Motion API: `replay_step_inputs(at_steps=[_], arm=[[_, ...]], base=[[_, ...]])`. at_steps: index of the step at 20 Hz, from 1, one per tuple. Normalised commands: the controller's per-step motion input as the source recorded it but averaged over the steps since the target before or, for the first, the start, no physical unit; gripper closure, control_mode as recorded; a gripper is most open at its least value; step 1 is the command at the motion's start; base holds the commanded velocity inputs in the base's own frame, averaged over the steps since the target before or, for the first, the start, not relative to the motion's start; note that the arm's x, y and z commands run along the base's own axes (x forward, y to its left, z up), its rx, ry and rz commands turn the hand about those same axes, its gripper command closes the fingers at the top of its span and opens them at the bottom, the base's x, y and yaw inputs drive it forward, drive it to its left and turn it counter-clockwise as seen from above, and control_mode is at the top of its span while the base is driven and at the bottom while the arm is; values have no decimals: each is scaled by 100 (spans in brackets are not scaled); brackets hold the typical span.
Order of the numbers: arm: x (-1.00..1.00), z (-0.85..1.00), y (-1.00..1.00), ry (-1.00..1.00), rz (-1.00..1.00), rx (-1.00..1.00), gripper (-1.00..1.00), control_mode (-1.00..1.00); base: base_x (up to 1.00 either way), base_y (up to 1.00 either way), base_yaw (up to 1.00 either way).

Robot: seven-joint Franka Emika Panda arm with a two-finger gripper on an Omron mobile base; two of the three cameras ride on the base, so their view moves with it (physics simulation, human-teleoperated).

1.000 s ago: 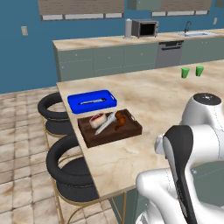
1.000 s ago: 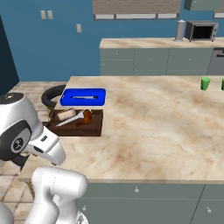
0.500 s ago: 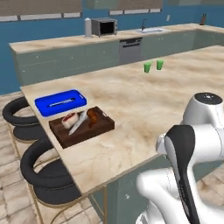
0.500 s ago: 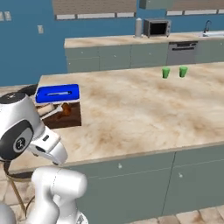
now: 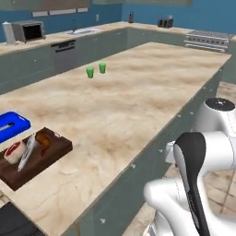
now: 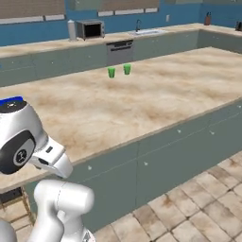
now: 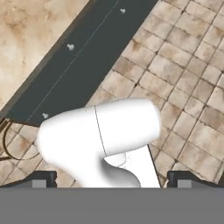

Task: Gather the lemon wedge and squash from the fridge and place them on a tray on the dining counter. Then gather the chicken drumstick and steak from the fridge and place them on the other tray.

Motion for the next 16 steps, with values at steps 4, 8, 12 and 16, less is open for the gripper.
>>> replay_step_inputs(at_steps=[4, 8, 12, 16], arm=[[0, 0, 0, 0, 0, 0, -100, 100], [0, 0, 0, 0, 0, 0, -100, 100], [0, 0, 0, 0, 0, 0, -100, 100], [0, 0, 0, 0, 0, 0, -100, 100]], base=[[38, -66, -52], [49, -65, -48], [56, -65, -44], [63, -52, -42]])
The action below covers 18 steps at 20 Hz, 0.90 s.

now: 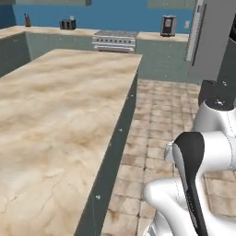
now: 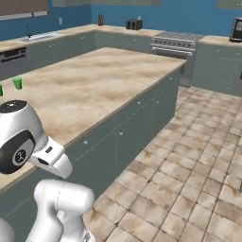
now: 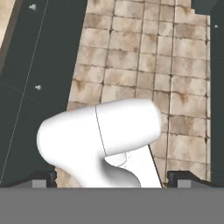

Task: Gather the lemon wedge and squash from the fridge and place them on a tray on the dining counter. Then gather the chicken drumstick and steak from the fridge and place them on the other tray.

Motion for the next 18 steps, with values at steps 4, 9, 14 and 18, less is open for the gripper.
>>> replay_step_inputs(at_steps=[4, 9, 14, 18], arm=[[0, 0, 0, 0, 0, 0, -100, 100], [0, 0, 0, 0, 0, 0, -100, 100], [0, 0, 0, 0, 0, 0, -100, 100], [0, 0, 0, 0, 0, 0, -100, 100]], base=[[88, -27, -35], [99, -25, -28], [100, -29, -20], [100, -18, -12]])
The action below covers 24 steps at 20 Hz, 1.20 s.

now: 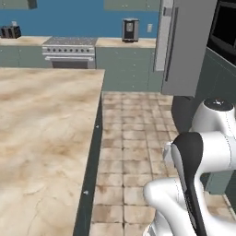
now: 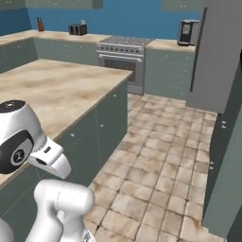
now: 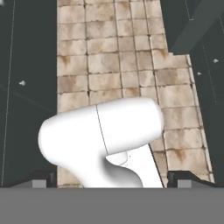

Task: Gather the lemon wedge and squash from the fridge and place them on a tray on the dining counter. Then gather the chicken drumstick and steak from the fridge and place them on the other tray.

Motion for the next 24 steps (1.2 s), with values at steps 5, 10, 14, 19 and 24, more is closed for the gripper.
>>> replay_step_inputs(at_steps=[5, 10, 14, 19, 24], arm=[[0, 0, 0, 0, 0, 0, -100, 100], [0, 0, 0, 0, 0, 0, -100, 100], [0, 0, 0, 0, 0, 0, -100, 100], [0, 0, 0, 0, 0, 0, -100, 100], [0, 0, 0, 0, 0, 0, -100, 100]], base=[[100, -9, -9], [100, -1, -12], [100, 0, -16], [100, 7, -19], [98, 22, -20]])
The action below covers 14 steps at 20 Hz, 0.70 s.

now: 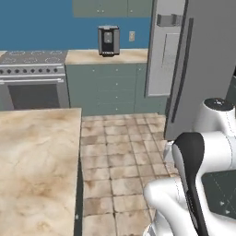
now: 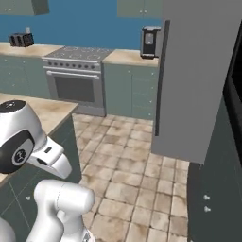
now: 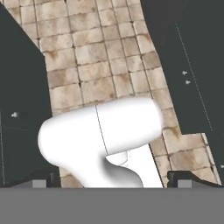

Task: Gather the lemon wedge and squash from the fridge and place them on a tray on the dining counter. Then gather the chicken drumstick and steak from the fridge and place them on the other tray.

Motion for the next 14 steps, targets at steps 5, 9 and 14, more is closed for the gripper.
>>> replay_step_inputs(at_steps=[5, 9, 14], arm=[[0, 0, 0, 0, 0, 0, -100, 100], [0, 0, 0, 0, 0, 0, -100, 100], [0, 0, 0, 0, 0, 0, -100, 100]], base=[[81, 40, -16], [85, 22, -16], [93, 20, -19]])
